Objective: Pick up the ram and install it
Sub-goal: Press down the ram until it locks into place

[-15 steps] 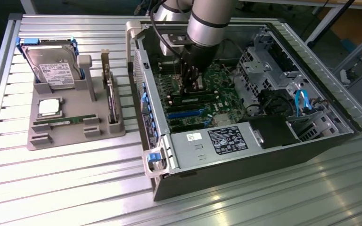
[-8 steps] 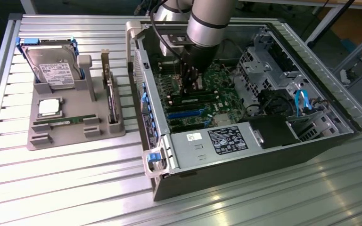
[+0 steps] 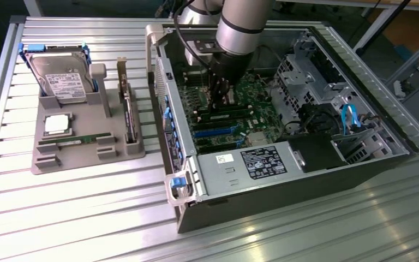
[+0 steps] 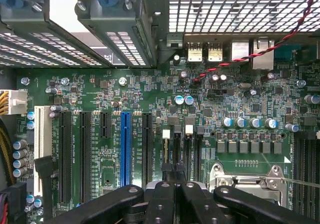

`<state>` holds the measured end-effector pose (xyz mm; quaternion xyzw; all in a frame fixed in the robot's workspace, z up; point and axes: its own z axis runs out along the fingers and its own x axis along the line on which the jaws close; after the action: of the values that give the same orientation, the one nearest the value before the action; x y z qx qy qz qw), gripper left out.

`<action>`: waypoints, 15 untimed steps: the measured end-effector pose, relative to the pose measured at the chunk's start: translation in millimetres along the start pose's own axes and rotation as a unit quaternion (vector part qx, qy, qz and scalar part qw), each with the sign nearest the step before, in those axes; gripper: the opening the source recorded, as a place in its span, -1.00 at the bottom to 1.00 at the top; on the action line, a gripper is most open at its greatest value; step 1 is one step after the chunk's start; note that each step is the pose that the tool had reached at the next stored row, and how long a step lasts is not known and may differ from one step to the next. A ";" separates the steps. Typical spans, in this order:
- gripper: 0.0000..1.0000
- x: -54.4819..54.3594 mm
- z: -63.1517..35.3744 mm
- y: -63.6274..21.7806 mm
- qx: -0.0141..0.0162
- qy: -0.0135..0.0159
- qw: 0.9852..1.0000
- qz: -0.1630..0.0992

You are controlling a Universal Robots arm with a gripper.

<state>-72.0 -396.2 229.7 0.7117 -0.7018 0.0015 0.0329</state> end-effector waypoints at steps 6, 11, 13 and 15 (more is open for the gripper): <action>-0.80 -0.1 -1.8 -0.1 0.000 0.000 1.000 0.000; -0.80 0.7 -13.5 0.6 0.000 0.001 1.000 0.000; -0.80 0.9 -18.1 0.8 0.000 0.002 1.000 0.000; -0.80 1.1 -22.7 1.0 0.000 0.002 1.000 0.000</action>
<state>-71.9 -396.2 252.5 0.7116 -0.7018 0.0027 0.0341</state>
